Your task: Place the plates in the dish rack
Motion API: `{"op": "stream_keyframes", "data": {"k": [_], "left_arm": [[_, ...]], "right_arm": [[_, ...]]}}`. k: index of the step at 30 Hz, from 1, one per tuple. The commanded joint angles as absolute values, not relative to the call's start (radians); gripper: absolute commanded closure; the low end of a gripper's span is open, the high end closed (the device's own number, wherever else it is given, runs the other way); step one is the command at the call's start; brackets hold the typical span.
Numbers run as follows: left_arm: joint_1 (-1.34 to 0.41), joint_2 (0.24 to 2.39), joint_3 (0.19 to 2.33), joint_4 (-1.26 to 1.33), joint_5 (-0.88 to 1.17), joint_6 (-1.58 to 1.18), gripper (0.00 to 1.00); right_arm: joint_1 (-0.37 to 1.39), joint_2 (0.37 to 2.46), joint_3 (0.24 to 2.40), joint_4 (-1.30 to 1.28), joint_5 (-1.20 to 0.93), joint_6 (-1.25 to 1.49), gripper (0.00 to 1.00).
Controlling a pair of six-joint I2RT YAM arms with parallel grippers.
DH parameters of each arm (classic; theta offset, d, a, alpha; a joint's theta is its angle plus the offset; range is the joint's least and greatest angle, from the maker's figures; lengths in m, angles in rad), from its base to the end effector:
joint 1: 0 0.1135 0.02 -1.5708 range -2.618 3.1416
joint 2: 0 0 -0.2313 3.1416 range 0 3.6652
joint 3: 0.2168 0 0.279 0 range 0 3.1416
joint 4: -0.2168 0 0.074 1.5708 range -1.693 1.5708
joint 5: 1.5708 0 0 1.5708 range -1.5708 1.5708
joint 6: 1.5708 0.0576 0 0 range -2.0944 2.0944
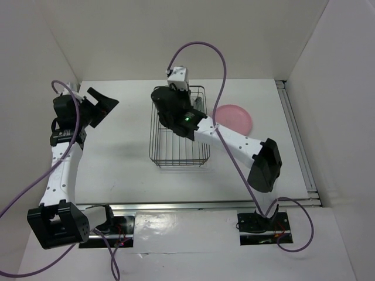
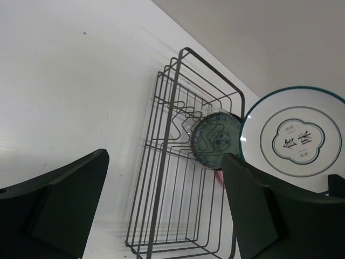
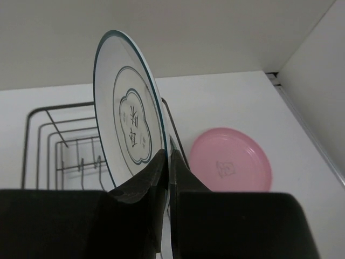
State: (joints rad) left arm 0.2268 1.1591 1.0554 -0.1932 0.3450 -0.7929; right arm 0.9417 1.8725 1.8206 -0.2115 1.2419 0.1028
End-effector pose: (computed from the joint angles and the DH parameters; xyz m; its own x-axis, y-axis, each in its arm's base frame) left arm 0.3233 0.0546 0.3195 -0.2738 -0.7512 -0.6006 -0.1304 0.6477 -0.7507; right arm 0.3108 0.3345 0.3560 -0.1240 -0.1141 -0.9857 0.2908 0.9456 -0.1460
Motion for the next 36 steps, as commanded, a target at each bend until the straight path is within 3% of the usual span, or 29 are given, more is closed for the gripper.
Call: {"op": "stream_keyframes", "data": {"k": [1, 7, 36], "left_arm": [[0.232, 1.105, 1.115, -0.235, 0.252, -0.802, 0.0], [0.232, 1.103, 1.167, -0.342, 0.124, -0.792, 0.0], [0.27, 1.15, 1.167, -0.331, 0.25, -0.811, 0.0]], "right_arm": [[0.936, 1.907, 1.882, -0.193, 1.431, 0.046, 1.0], [0.904, 1.989, 1.96, -0.236, 1.46, 0.008, 1.0], [0.884, 2.186, 2.126, -0.365, 1.361, 0.08, 1.0]]}}
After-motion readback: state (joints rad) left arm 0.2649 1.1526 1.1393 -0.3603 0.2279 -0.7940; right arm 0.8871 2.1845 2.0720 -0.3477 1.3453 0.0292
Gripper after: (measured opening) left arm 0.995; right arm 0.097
